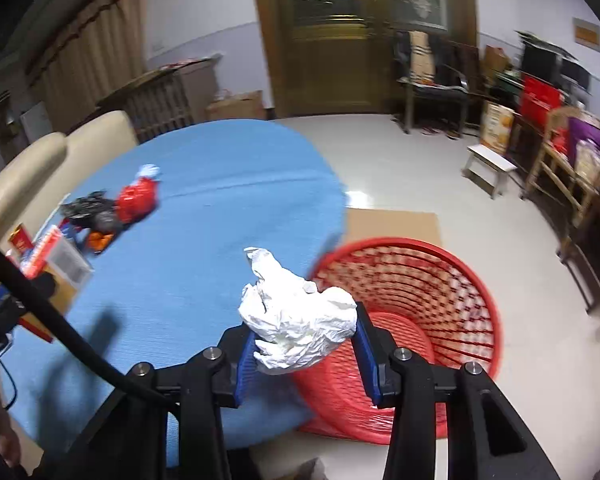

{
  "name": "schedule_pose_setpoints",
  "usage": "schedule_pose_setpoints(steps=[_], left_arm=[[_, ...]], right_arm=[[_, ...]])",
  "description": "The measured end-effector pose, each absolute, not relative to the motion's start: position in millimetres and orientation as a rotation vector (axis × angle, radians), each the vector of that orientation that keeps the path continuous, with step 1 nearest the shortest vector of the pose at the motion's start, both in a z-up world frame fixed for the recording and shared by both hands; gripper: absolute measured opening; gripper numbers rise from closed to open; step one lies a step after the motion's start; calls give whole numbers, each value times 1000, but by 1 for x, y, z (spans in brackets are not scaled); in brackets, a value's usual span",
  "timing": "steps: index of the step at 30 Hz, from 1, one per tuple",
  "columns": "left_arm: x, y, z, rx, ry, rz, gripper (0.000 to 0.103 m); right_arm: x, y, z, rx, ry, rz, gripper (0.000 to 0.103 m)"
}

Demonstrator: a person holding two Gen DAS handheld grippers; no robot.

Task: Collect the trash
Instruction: 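Carry the box and paper to the red wastebasket and open both tools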

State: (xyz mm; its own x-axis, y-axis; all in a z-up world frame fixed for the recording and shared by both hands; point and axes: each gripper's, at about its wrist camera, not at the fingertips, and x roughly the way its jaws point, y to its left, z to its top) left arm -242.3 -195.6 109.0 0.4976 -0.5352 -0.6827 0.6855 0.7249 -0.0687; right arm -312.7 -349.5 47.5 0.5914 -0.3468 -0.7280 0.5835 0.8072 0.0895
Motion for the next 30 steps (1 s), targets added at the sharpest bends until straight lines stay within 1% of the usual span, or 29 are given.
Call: schedule_pose_setpoints(steps=[16, 22, 23, 25, 26, 27, 30], left_arm=[[-289, -295, 107, 335, 729, -975, 58], [-299, -313, 101, 368, 742, -1002, 58], [-298, -315, 100, 371, 745, -1003, 58], [-298, -319, 98, 378, 755, -1005, 58], [-298, -321, 97, 380, 759, -1008, 58], [-299, -323, 96, 383, 762, -1010, 58], [-300, -331, 94, 395, 766, -1019, 58]], right_arm=[[-355, -412, 24, 424, 794, -695, 46], [-361, -431, 10, 459, 815, -716, 48], [-361, -434, 7, 466, 823, -714, 52], [-361, -439, 1, 488, 838, -698, 67], [-362, -440, 0, 491, 832, -702, 79], [-364, -441, 0, 494, 823, -705, 82], [-372, -446, 5, 504, 787, -734, 82]])
